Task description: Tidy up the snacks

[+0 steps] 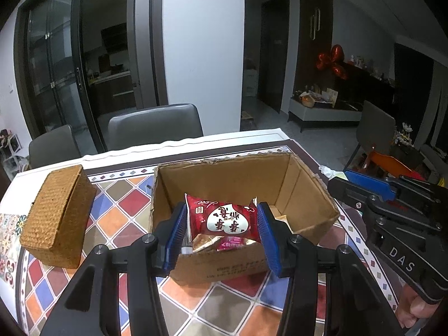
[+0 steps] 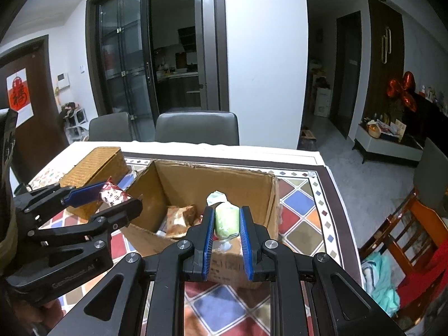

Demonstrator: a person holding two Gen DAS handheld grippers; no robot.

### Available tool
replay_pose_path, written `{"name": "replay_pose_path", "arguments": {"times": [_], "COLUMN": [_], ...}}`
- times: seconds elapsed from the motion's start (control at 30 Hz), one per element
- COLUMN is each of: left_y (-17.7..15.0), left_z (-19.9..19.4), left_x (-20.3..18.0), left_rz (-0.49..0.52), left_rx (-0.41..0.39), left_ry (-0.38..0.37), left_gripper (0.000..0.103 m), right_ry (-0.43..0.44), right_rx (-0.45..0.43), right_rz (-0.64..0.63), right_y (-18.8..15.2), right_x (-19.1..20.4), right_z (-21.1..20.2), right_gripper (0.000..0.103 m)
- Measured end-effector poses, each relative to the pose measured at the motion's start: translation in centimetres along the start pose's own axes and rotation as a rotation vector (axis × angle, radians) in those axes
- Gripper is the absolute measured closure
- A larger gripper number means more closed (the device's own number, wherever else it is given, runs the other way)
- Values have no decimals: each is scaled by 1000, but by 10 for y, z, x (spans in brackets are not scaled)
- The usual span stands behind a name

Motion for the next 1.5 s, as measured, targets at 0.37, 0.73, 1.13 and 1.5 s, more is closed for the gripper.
{"name": "replay_pose_path", "arguments": {"times": [0.37,0.73,1.13,1.5], "left_y": [-1,-5,-2,2], "left_z": [33,45,29,-1], "left_x": [12,24,27,31], "left_rz": [-22,-50,-42,-60], "left_rx": [30,42,8,-23], "left_ry": [2,13,79,143], "left_gripper": [53,46,12,3], "right_ry": [-1,-17,-65,-92], "right_rx": [35,57,28,8], "right_rz": [10,14,42,45], "right_y": [2,1,5,6], "right_x": [-3,-4,-12,-9], "right_z": [36,61,53,27], "right_gripper": [84,83,33,23]}}
Point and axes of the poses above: each gripper's, at about its wrist camera, not at the fingertips, and z roughly the way its jaws point, x to its left, y to its top, the point moved 4 cm from there along z, roughly the way its jaws point, and after that the axes turned 1 degree about -y, right-handed, at the moved point
